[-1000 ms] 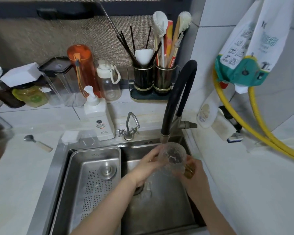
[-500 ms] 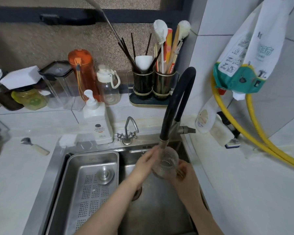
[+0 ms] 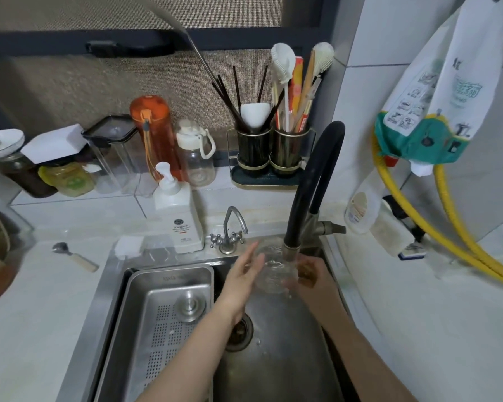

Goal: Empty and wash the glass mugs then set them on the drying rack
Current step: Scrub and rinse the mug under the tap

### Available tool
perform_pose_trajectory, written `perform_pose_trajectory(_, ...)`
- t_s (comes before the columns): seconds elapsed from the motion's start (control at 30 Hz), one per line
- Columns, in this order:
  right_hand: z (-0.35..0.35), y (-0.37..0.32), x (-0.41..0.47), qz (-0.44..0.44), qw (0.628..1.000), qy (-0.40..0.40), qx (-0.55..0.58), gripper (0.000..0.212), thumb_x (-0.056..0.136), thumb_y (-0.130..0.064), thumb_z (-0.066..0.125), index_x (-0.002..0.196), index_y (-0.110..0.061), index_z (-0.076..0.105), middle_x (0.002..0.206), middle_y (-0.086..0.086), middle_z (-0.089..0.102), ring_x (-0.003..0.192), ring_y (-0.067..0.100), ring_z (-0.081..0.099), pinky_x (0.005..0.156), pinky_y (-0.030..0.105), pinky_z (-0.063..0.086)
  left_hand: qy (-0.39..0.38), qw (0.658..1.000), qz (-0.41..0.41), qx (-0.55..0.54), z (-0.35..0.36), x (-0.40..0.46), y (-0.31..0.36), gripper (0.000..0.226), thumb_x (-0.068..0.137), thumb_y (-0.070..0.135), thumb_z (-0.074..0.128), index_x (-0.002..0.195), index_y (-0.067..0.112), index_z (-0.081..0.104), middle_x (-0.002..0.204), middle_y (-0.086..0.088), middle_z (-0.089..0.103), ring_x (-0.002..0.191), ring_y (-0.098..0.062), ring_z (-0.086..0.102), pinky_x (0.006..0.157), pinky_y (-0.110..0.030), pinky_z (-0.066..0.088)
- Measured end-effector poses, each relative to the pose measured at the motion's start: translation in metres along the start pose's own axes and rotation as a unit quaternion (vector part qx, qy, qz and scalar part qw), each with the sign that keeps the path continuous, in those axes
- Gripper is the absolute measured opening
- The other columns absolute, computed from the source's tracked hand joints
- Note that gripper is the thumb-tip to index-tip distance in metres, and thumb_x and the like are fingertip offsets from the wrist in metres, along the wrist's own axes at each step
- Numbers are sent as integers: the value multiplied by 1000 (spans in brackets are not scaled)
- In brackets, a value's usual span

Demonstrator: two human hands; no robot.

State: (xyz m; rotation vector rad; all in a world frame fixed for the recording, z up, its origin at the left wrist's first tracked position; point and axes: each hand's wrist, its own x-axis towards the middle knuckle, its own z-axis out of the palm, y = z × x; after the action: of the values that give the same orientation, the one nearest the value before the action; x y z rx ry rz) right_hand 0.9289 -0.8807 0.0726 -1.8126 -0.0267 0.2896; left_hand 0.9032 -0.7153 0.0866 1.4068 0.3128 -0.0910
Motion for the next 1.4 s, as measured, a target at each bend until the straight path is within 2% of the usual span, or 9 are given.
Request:
perform_pose_trajectory(0.07,-5,11,-9,10,1000,5,-22,63,61,-49,81,113,-23,56,102,-6,69,91,9,69,80,31,58,-36,999,-13,19,3,-6,-11,55,76,55,65,128,50,48,142,16,44,130,-9,43,110,-46,36)
perform_pose_trajectory(0.2,9,17,-23,22,999,-19,-33,44,74,-19,79,108,-20,52,98,-9,62,87,3,62,65,9,50,-22,999,-34,15,-17,-21,-26,44,83,41,63,123,52,50,136,11,51,115,1,53,100,-34,47)
perform_pose_trajectory(0.37,4,7,-17,9,1000,-6,-18,41,74,-25,79,102,-30,50,102,-9,60,93,5,60,71,16,47,-57,996,-20,68,-16,-16,-19,71,72,49,72,135,51,38,148,12,35,137,-8,31,112,-42,34)
perform_pose_trajectory(0.57,2,20,-40,51,999,-4,13,29,76,-23,77,91,-25,52,89,2,61,80,16,61,70,23,53,-8,995,-57,87,-3,-31,-32,48,84,30,67,128,33,49,129,12,49,117,-4,47,85,-10,39)
perform_pose_trajectory(0.8,4,9,-39,87,993,18,72,29,83,-30,69,64,-14,54,57,-2,50,53,11,46,50,15,40,-26,994,-65,83,-4,-39,-26,66,77,27,75,135,34,43,126,13,52,115,-6,52,86,-16,44)
perform_pose_trajectory(1.0,11,8,-45,104,991,26,76,34,86,-36,66,111,-18,52,102,4,61,86,17,62,53,16,49,45,994,-82,58,4,-37,-20,65,73,41,76,132,30,51,127,7,56,111,-9,56,94,-30,48)
perform_pose_trajectory(1.13,15,8,-45,131,989,4,62,34,86,-41,63,101,-11,61,80,3,62,66,12,60,53,19,49,69,988,-88,110,1,-36,-20,90,53,71,74,130,28,54,130,3,57,116,-12,55,105,-35,44)
perform_pose_trajectory(1.23,17,9,-42,191,977,14,88,41,86,-42,64,103,-5,63,79,5,63,58,12,60,47,21,47,92,971,-112,189,0,-30,-22,99,41,91,56,126,40,54,136,-4,52,125,-22,49,109,-42,39)
perform_pose_trajectory(1.4,18,5,-43,267,948,12,175,42,82,-36,70,103,0,65,83,13,66,48,16,62,48,25,48,84,945,-136,285,6,-29,-8,93,51,89,43,130,41,48,141,-13,38,132,-33,37,112,-47,31)
